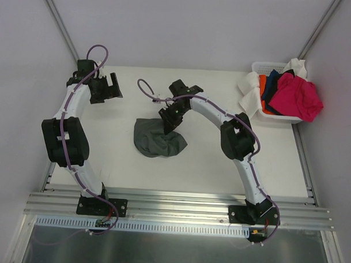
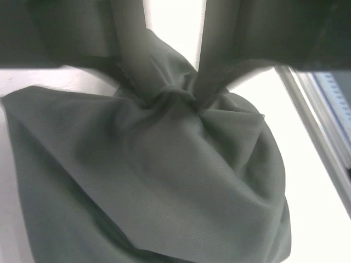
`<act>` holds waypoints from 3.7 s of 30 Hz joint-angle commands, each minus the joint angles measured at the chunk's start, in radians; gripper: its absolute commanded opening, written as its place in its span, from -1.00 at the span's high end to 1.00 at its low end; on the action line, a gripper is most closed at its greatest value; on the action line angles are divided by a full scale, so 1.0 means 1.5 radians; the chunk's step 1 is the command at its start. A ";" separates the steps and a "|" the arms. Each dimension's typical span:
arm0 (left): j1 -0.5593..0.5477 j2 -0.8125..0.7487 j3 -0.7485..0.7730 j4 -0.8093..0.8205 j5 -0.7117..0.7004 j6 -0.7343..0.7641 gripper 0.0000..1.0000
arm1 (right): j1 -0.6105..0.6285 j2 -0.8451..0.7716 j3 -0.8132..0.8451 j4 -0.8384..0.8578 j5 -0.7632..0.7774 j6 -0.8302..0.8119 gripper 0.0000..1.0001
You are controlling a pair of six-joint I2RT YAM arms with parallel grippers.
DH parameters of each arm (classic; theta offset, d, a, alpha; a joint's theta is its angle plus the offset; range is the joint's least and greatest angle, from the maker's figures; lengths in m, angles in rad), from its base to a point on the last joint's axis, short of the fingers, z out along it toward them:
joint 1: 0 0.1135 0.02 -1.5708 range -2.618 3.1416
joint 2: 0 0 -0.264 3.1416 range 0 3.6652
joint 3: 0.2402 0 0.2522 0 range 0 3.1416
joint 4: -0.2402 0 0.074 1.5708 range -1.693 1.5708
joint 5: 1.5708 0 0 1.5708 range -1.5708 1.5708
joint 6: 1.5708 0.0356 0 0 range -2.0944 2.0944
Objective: Fold and stack the t-shirts
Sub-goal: Flatten out the tshirt
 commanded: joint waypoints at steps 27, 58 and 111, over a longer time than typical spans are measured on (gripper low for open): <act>0.005 0.022 0.044 0.002 0.005 -0.012 -0.98 | -0.094 -0.252 0.264 0.098 0.295 -0.122 0.99; 0.004 -0.029 0.015 0.000 0.097 0.022 -0.89 | -0.087 -0.289 -0.012 0.002 0.178 -0.079 -0.64; 0.114 -0.146 -0.239 -0.055 0.062 0.125 -0.65 | 0.010 -0.130 -0.073 0.047 -0.030 -0.131 -0.48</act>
